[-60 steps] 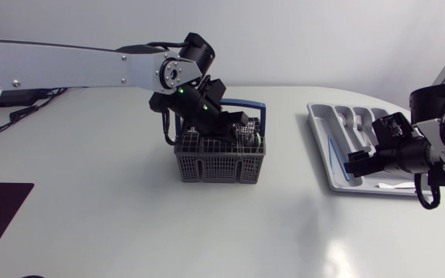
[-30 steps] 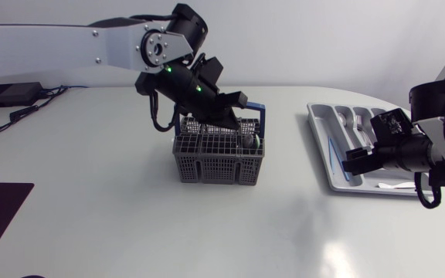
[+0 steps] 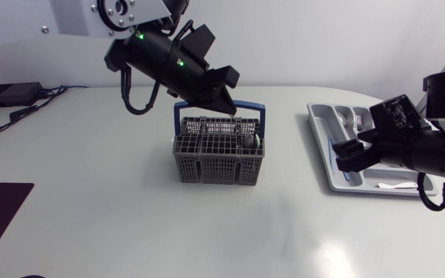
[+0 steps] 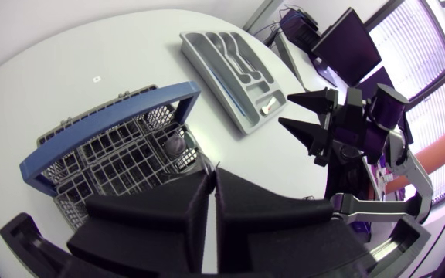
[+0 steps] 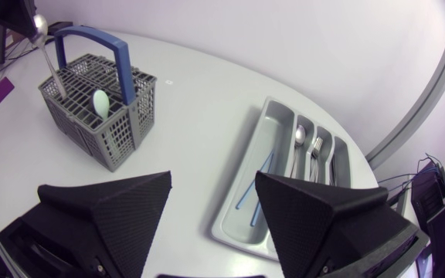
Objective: Unload the cutlery basket into the drawer organizer.
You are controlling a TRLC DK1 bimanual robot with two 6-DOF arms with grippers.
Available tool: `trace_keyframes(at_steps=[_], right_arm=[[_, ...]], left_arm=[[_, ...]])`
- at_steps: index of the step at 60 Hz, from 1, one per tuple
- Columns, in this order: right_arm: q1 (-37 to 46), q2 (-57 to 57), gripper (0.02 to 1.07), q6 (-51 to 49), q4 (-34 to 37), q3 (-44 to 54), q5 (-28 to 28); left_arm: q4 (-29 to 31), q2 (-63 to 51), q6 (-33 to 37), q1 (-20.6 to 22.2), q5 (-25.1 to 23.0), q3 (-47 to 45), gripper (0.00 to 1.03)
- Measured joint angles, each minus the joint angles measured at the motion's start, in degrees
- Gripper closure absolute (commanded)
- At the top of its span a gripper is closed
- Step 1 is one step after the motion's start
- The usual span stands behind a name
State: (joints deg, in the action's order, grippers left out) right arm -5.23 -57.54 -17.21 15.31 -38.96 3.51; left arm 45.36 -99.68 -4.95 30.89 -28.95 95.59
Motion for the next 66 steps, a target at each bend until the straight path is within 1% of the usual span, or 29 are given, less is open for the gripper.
trace_keyframes(at_steps=[7, 10, 12, 17, 23, 29, 32, 37, 46, 50, 54, 59, 60, 66], right_arm=[[-0.72, 2.19, 0.27, -1.27, 0.46, 0.09, 3.93], [-0.74, 2.51, 0.21, -2.27, 1.16, 0.09, 5.86], [-0.76, 2.54, 0.20, -2.99, 1.79, 0.09, 7.04], [-1.20, 2.51, 0.20, -4.50, 3.50, 0.09, 10.43], [-1.81, 2.54, 0.18, -8.24, 4.81, 0.09, 16.17], [-1.86, 2.54, 0.18, -11.80, 6.73, 0.09, 21.42], [-1.92, 2.54, 0.18, -13.73, 8.33, 0.09, 25.14], [-2.32, 2.54, 0.18, -16.33, 10.27, 0.09, 29.00], [-5.73, 3.06, 0.18, -19.74, 13.79, 0.09, 33.62], [-8.09, 3.98, 0.19, -20.63, 14.53, 0.09, 34.64], [-10.64, 4.72, 0.20, -21.03, 14.56, 0.09, 35.06], [-13.18, 4.83, 0.27, -21.46, 14.64, 0.09, 35.52], [-13.51, 4.83, 0.30, -21.59, 14.73, 0.11, 35.54], [-15.67, 4.90, 0.39, -21.68, 14.78, 0.63, 35.76]], left_arm=[[2.73, 1.46, 5.11, 0.02, -1.79, 0.00, 0.95], [3.52, 1.62, 6.95, 0.02, -2.27, 0.00, 0.95], [4.09, 1.62, 8.72, 0.15, -2.78, 0.00, 0.95], [5.51, 1.60, 12.33, 0.79, -3.63, 0.00, 0.95], [7.10, 1.60, 16.24, 2.67, -4.24, 0.00, 0.95], [8.96, 1.36, 20.28, 4.68, -6.45, 0.13, 0.96], [10.67, 0.98, 22.38, 5.55, -7.34, 0.57, 0.96], [13.09, -0.04, 26.27, 6.78, -8.68, 1.33, 0.96], [17.75, -2.23, 32.59, 8.35, -11.39, 2.56, 0.96], [19.80, -2.78, 35.43, 9.25, -12.39, 2.93, 0.96], [21.59, -3.04, 38.16, 10.40, -13.31, 3.17, 0.96], [24.09, -3.13, 41.18, 11.85, -14.73, 3.19, 0.96], [24.59, -3.15, 41.59, 12.07, -14.99, 3.21, 0.96], [27.28, -3.15, 44.72, 13.38, -15.80, 3.48, 0.96]])
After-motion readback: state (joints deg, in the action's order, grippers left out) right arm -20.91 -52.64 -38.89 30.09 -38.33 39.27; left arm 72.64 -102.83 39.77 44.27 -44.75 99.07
